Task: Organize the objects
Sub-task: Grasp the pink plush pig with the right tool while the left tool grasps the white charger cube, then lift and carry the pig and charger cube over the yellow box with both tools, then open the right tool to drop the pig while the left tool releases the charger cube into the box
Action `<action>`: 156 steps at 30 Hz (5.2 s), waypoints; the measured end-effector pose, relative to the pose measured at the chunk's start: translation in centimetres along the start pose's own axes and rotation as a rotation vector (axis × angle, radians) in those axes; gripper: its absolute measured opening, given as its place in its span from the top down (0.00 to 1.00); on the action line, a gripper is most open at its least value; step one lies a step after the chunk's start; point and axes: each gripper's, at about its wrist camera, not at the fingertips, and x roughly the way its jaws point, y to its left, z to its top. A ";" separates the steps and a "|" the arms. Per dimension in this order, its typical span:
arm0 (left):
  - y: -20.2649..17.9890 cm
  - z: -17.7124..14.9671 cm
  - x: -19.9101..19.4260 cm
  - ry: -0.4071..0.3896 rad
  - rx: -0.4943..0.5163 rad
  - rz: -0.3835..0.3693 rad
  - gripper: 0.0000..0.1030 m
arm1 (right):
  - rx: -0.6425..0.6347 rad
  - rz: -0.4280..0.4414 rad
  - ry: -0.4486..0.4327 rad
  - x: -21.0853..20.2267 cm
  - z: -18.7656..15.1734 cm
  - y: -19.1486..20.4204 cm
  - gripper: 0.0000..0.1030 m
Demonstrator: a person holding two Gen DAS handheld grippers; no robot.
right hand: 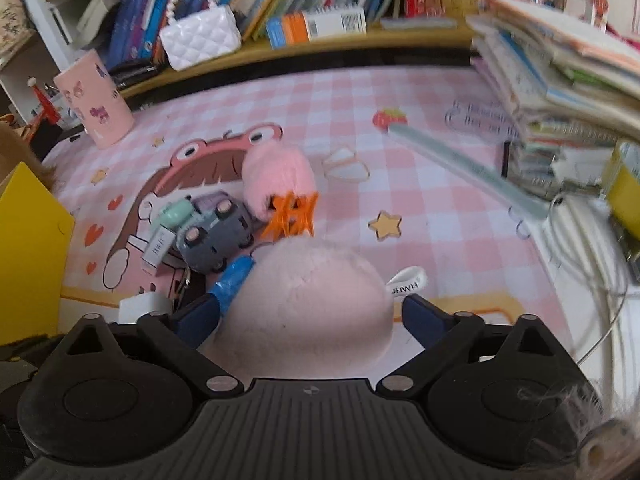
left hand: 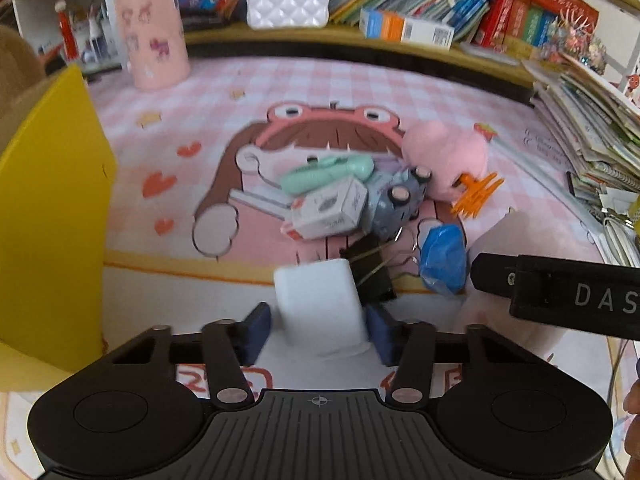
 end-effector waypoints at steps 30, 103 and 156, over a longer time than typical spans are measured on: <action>7.2 -5.4 -10.8 -0.138 -0.141 -0.097 0.59 | -0.050 0.009 -0.061 -8.8 -7.3 4.0 0.31; 29.9 -14.2 -24.3 -0.359 -0.234 -0.007 0.59 | -0.308 0.157 -0.175 -13.9 -17.2 31.6 0.30; 27.3 -0.8 -9.3 -0.183 -0.118 0.138 0.56 | -0.488 0.284 0.025 4.7 1.5 38.7 0.22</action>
